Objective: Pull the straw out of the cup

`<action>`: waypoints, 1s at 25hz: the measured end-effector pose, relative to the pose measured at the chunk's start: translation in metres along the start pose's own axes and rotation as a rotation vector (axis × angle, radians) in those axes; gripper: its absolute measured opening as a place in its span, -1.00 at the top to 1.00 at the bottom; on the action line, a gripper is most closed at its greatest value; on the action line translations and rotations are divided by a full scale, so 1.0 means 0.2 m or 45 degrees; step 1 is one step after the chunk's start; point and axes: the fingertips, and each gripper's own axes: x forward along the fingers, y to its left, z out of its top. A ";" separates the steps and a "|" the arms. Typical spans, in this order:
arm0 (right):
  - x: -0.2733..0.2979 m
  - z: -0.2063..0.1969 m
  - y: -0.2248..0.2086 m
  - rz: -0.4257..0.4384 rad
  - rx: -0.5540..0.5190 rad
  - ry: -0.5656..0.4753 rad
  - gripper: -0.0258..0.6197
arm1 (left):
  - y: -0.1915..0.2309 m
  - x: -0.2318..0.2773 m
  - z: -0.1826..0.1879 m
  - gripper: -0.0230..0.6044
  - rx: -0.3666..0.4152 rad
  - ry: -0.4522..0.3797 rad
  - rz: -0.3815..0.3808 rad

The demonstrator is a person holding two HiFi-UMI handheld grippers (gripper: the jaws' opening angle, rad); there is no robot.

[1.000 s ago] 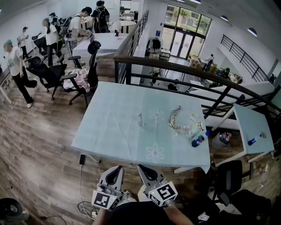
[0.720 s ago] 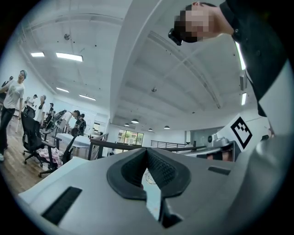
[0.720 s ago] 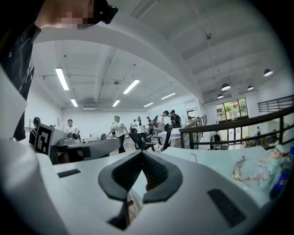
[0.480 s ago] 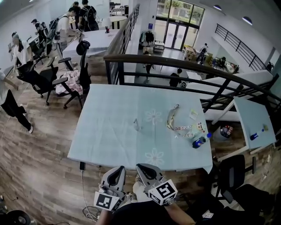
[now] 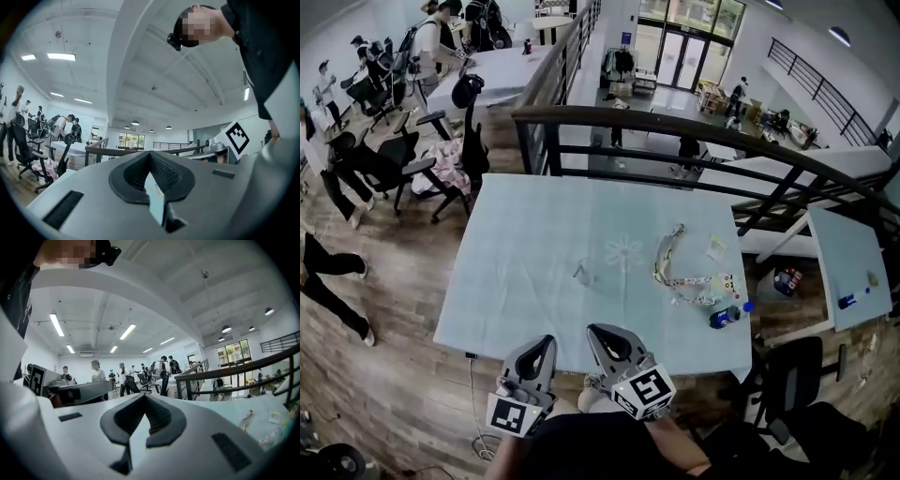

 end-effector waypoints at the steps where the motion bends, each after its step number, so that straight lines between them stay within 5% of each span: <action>1: 0.01 0.01 -0.03 0.002 -0.013 -0.003 0.89 | 0.01 0.02 0.00 0.89 0.003 -0.003 0.010; 11: 0.10 -0.08 -0.28 -0.113 -0.003 0.071 0.89 | 0.06 0.27 -0.05 0.89 -0.023 0.020 -0.044; 25: 0.41 -0.48 -0.44 -0.261 -0.095 0.384 0.88 | 0.24 0.52 -0.01 0.89 -0.089 0.004 -0.239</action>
